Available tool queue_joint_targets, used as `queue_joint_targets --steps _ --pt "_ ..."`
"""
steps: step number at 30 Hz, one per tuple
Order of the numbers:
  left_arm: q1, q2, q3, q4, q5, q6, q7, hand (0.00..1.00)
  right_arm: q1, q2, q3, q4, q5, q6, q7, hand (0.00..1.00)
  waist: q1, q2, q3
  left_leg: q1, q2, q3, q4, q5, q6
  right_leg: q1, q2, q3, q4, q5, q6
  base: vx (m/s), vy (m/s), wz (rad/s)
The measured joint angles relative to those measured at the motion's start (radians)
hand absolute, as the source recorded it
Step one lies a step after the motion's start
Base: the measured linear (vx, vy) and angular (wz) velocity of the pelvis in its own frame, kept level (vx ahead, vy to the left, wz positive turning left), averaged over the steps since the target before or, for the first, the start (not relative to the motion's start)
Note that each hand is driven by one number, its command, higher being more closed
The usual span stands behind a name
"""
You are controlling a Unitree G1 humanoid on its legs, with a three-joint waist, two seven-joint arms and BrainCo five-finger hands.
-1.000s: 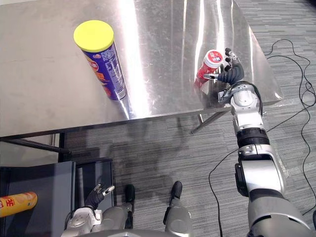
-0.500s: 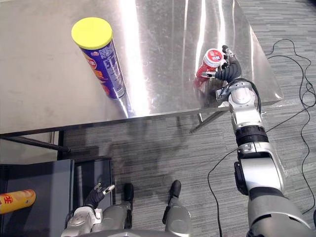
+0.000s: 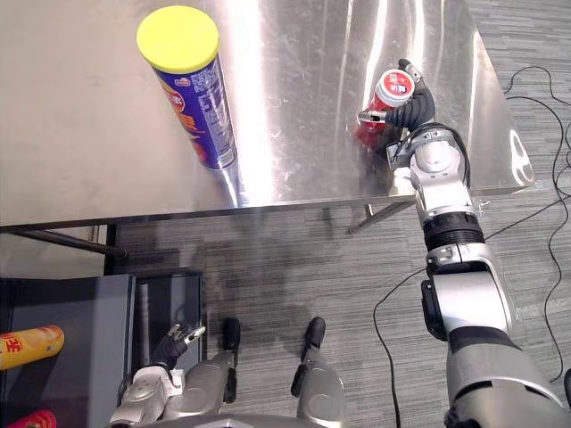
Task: Put the gum and the chips on the shelf.
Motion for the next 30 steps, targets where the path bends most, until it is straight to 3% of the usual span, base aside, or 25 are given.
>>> queue_joint_targets --steps 14,18,24,30 --pt "-0.004 0.0 0.0 0.001 0.002 0.003 0.016 0.0 -0.013 0.003 0.001 -0.018 -0.04 -0.001 -0.013 1.0 0.0 -0.003 0.003 0.011 0.0 0.013 -0.002 0.0 0.0 0.01 -0.001 0.004 -0.009 0.0 0.0 0.03 0.002 -0.02" --pt "0.0 0.001 0.001 0.003 0.006 0.006 0.019 0.0 0.039 0.003 -0.014 -0.134 -0.041 -0.002 -0.031 1.0 -0.009 -0.004 0.002 0.041 0.001 0.013 -0.002 -0.001 -0.001 0.04 -0.001 0.003 -0.008 0.0 0.0 0.01 0.0 0.01" --pt "0.007 -0.001 0.027 0.008 0.024 0.026 0.016 0.0 0.152 0.002 -0.138 -0.356 -0.041 -0.023 -0.074 1.0 -0.027 -0.015 -0.008 0.076 0.001 0.012 -0.002 -0.001 -0.001 0.079 -0.002 -0.002 -0.008 0.0 0.0 0.0 0.0 0.0" --pt "0.038 -0.007 0.038 0.061 0.086 0.047 0.003 0.0 0.41 0.041 -0.276 -0.575 -0.038 -0.039 -0.084 1.0 -0.05 -0.013 -0.137 0.113 0.003 -0.015 -0.001 -0.003 -0.004 0.131 0.0 -0.031 -0.013 -0.002 0.0 0.0 -0.016 0.1"
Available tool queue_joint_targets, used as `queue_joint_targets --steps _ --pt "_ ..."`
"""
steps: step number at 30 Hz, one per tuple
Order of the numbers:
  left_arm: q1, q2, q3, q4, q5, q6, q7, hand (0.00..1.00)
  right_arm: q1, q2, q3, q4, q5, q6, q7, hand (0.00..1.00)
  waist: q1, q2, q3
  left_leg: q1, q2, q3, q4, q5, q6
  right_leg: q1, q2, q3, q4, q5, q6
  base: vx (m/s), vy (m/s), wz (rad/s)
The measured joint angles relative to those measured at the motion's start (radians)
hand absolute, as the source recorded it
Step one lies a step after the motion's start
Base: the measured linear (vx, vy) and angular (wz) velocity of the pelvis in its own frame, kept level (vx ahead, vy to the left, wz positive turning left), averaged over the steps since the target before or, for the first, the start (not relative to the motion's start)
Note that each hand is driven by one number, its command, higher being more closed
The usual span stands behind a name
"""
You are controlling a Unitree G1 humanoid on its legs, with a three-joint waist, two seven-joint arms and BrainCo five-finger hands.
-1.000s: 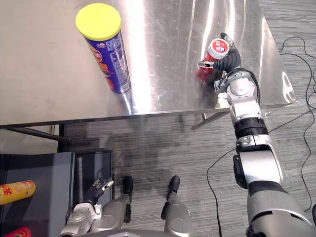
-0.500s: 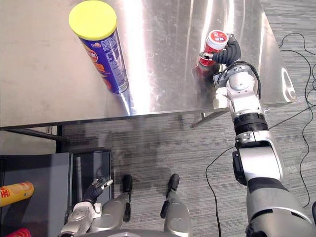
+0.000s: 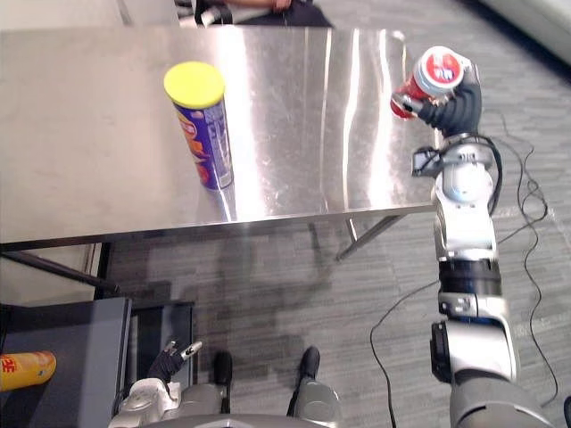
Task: Put the gum and the chips on the shelf.
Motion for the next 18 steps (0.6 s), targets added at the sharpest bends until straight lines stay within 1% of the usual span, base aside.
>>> queue_joint_targets --steps 2,3,4,5,6,7,8,9,10,11,12,13,15,18 --pt "0.009 -0.001 0.0 0.01 0.006 0.0 -0.001 0.0 0.061 0.025 -0.017 -0.055 0.005 -0.002 0.003 1.0 -0.008 0.0 -0.032 0.015 -0.001 -0.009 0.001 -0.001 -0.001 0.02 -0.001 -0.01 0.001 -0.007 -0.005 -0.03 -0.016 0.13" --pt "0.011 0.001 0.0 0.028 0.007 0.002 -0.001 0.0 0.096 0.052 -0.024 -0.088 0.008 -0.006 0.004 1.0 -0.016 -0.002 -0.056 0.017 -0.005 -0.018 0.001 -0.002 -0.002 0.027 -0.007 -0.018 0.006 -0.024 -0.001 -0.06 -0.018 0.15" --pt "0.013 0.003 0.001 0.031 0.007 0.004 0.0 0.0 0.114 0.065 -0.028 -0.105 0.009 -0.008 0.005 1.0 -0.016 -0.006 -0.066 0.019 -0.008 -0.02 0.002 -0.002 -0.002 0.03 -0.01 -0.019 0.008 -0.038 -0.003 -0.07 -0.042 0.13" --pt "0.016 0.005 0.003 0.03 0.007 0.01 0.0 0.0 0.149 0.098 -0.035 -0.135 0.015 -0.017 0.016 1.0 -0.014 -0.015 -0.079 0.031 -0.01 -0.021 0.001 -0.004 -0.005 0.041 -0.02 -0.019 0.017 -0.072 0.006 -0.1 -0.076 0.05" --pt "0.02 0.006 0.006 0.031 0.008 0.016 0.0 0.0 0.183 0.129 -0.036 -0.164 0.023 -0.022 0.027 1.0 -0.012 -0.021 -0.096 0.03 -0.018 -0.021 -0.001 -0.006 -0.012 0.042 -0.03 -0.019 0.032 -0.12 0.014 -0.12 -0.092 0.05" --pt "0.023 0.005 0.009 0.033 0.009 0.017 0.0 0.0 0.199 0.142 -0.036 -0.181 0.039 -0.022 0.032 1.0 -0.012 -0.02 -0.104 0.031 -0.022 -0.022 -0.005 -0.005 -0.014 0.041 -0.034 -0.019 0.038 -0.14 0.024 -0.14 -0.093 0.11" --pt "0.028 -0.004 0.011 0.044 0.008 0.018 0.001 0.0 0.232 0.16 -0.036 -0.207 0.048 -0.023 0.039 1.0 -0.014 -0.005 -0.119 0.035 -0.02 -0.026 -0.021 0.0 -0.014 0.036 -0.029 -0.021 0.053 -0.153 0.031 -0.11 -0.083 0.12" --pt "0.031 -0.015 0.014 0.053 0.008 0.02 0.001 0.0 0.258 0.166 -0.036 -0.224 0.056 -0.023 0.052 1.0 -0.016 0.01 -0.129 0.047 -0.012 -0.029 -0.043 0.011 -0.021 0.037 -0.023 -0.025 0.059 -0.161 0.033 -0.1 -0.082 0.09" --pt "0.032 -0.019 0.015 0.057 0.009 0.02 0.001 0.0 0.268 0.168 -0.037 -0.228 0.057 -0.023 0.06 1.0 -0.016 0.018 -0.136 0.049 -0.008 -0.031 -0.048 0.014 -0.023 0.036 -0.019 -0.025 0.058 -0.162 0.034 -0.07 -0.084 0.02" --pt "0.035 -0.025 0.02 0.063 0.011 0.02 0.0 0.0 0.28 0.169 -0.036 -0.235 0.058 -0.023 0.069 1.0 -0.016 0.018 -0.139 0.048 -0.003 -0.032 -0.048 0.016 -0.024 0.036 -0.014 -0.025 0.056 -0.162 0.034 -0.05 -0.075 -0.01" --pt "0.037 -0.032 0.025 0.068 0.013 0.02 0.0 0.0 0.296 0.169 -0.037 -0.251 0.062 -0.023 0.079 1.0 -0.017 0.029 -0.148 0.048 0.004 -0.035 -0.048 0.018 -0.028 0.038 -0.006 -0.024 0.055 -0.162 0.034 -0.04 -0.081 -0.01" --pt "0.042 -0.037 0.031 0.069 0.015 0.021 0.0 0.0 0.317 0.169 -0.035 -0.276 0.085 -0.023 0.092 1.0 -0.017 0.034 -0.156 0.048 0.01 -0.037 -0.048 0.02 -0.031 0.038 0.001 -0.025 0.053 -0.162 0.033 -0.02 -0.062 0.0" --pt "0.047 -0.038 0.032 0.071 0.016 0.02 0.0 0.0 0.349 0.171 -0.026 -0.313 0.096 -0.026 0.117 1.0 -0.018 0.036 -0.165 0.048 0.021 -0.045 -0.048 0.027 -0.04 0.04 0.01 -0.026 0.053 -0.163 0.032 0.01 -0.064 0.0" --pt "0.047 -0.036 0.037 0.08 0.017 0.019 -0.003 0.0 0.391 0.209 0.013 -0.386 0.095 -0.029 0.149 1.0 -0.019 0.038 -0.176 0.064 0.035 -0.045 -0.048 0.033 -0.042 0.047 0.024 -0.025 0.055 -0.157 0.026 0.03 -0.058 -0.01"
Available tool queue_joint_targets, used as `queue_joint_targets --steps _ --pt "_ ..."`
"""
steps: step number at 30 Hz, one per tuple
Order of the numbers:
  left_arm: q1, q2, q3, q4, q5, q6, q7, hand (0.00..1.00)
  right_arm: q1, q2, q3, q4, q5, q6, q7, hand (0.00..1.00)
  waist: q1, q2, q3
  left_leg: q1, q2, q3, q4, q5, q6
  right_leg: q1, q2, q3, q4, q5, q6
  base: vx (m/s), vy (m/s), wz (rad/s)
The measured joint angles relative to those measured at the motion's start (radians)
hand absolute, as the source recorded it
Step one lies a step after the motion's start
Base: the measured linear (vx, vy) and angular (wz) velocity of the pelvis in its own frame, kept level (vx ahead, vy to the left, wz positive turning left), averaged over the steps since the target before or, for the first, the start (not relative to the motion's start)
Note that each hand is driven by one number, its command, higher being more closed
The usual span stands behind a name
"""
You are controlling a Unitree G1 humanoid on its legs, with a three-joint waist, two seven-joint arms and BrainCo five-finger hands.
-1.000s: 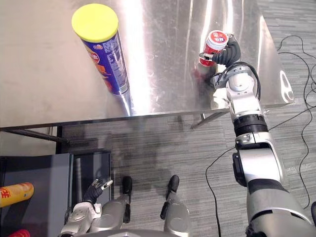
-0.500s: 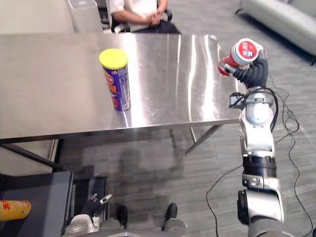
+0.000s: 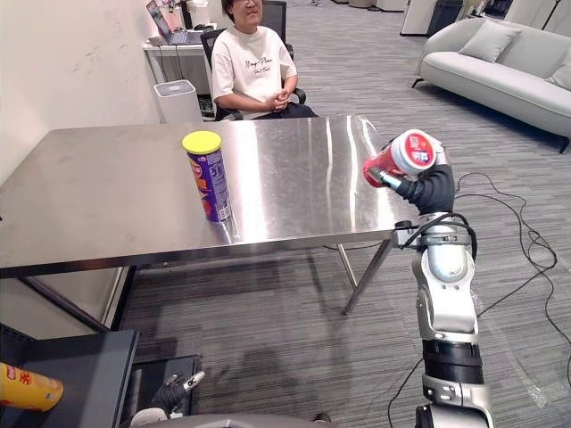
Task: Put the gum and the chips on the shelf.
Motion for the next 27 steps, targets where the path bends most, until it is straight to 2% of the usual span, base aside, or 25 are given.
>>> queue_joint_targets --steps 4,10,13,18,27 --pt "-0.004 0.009 0.003 0.007 0.024 -0.004 -0.01 0.0 0.09 0.064 0.097 -0.07 -0.001 -0.01 0.052 1.0 0.0 -0.016 -0.009 0.003 0.009 -0.003 0.001 -0.002 -0.004 0.006 0.009 -0.003 0.0 -0.001 -0.002 0.01 -0.025 0.01" --pt "-0.007 0.009 0.004 0.013 0.025 -0.004 -0.01 0.0 0.188 0.134 0.158 -0.072 -0.019 -0.009 0.074 1.0 0.0 -0.016 -0.009 0.005 0.003 0.002 0.005 -0.007 -0.006 0.012 0.004 0.005 -0.003 -0.001 -0.002 -0.02 0.001 -0.02" --pt "-0.011 0.008 0.004 0.018 0.025 -0.004 -0.008 0.0 0.23 0.149 0.165 -0.072 -0.019 -0.009 0.072 1.0 -0.002 -0.011 -0.007 0.003 0.004 0.02 0.001 -0.013 -0.01 0.012 0.007 0.012 -0.017 -0.002 -0.001 -0.03 -0.006 -0.09" --pt "-0.009 0.002 0.007 0.028 0.025 0.001 -0.005 0.0 0.31 0.176 0.178 -0.076 -0.019 -0.007 0.072 1.0 -0.022 0.008 -0.006 0.003 0.009 0.027 0.003 -0.021 -0.013 0.009 0.014 0.021 -0.022 -0.002 -0.002 0.01 -0.009 -0.05" --pt "-0.008 -0.004 0.022 0.028 0.025 0.002 0.006 0.0 0.352 0.177 0.178 -0.109 -0.058 0.003 0.071 1.0 -0.022 0.026 -0.005 0.015 0.02 0.034 0.006 -0.036 -0.019 0.021 0.027 0.025 -0.036 -0.002 -0.003 0.03 -0.009 -0.02"
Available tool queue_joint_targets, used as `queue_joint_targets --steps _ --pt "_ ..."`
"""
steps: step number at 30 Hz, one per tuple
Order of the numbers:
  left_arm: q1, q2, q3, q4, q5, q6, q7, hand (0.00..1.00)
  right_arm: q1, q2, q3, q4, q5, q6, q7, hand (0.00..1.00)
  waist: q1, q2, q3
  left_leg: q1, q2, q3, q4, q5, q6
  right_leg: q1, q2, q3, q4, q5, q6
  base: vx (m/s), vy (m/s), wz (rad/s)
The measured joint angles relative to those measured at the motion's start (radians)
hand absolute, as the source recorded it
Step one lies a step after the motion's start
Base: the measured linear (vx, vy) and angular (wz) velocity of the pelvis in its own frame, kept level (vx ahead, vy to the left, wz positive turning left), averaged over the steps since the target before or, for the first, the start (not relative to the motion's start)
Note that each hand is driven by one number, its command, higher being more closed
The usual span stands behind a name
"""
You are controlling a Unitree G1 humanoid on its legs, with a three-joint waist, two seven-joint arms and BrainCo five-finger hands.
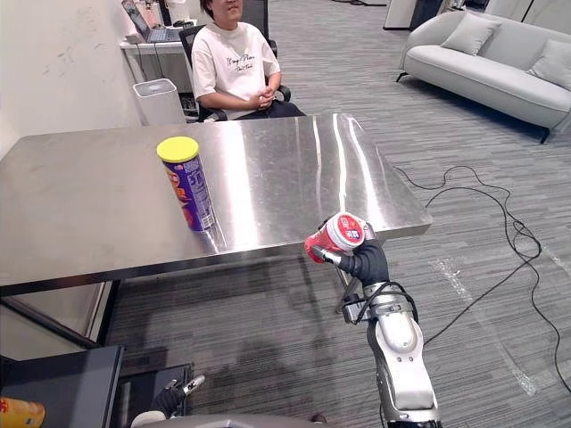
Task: Put the gum and the chips on the shelf.
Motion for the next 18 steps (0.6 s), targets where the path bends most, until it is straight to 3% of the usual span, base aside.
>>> queue_joint_targets --steps 9,18 --pt "0.004 -0.017 0.041 -0.004 -0.008 -0.001 0.017 0.0 0.067 0.038 -0.008 -0.011 -0.008 0.008 0.0 1.0 0.001 0.01 0.013 -0.001 0.007 0.014 0.033 -0.027 -0.002 0.007 0.003 0.011 0.007 -0.009 -0.009 -0.01 -0.001 -0.03" --pt "0.017 -0.037 0.1 -0.037 -0.041 -0.004 0.021 0.0 0.12 0.037 -0.102 -0.089 -0.037 0.006 0.001 1.0 0.005 0.015 0.054 -0.033 0.025 -0.034 0.068 -0.037 -0.007 0.001 0.018 -0.021 0.041 -0.041 -0.021 0.0 -0.016 0.11"
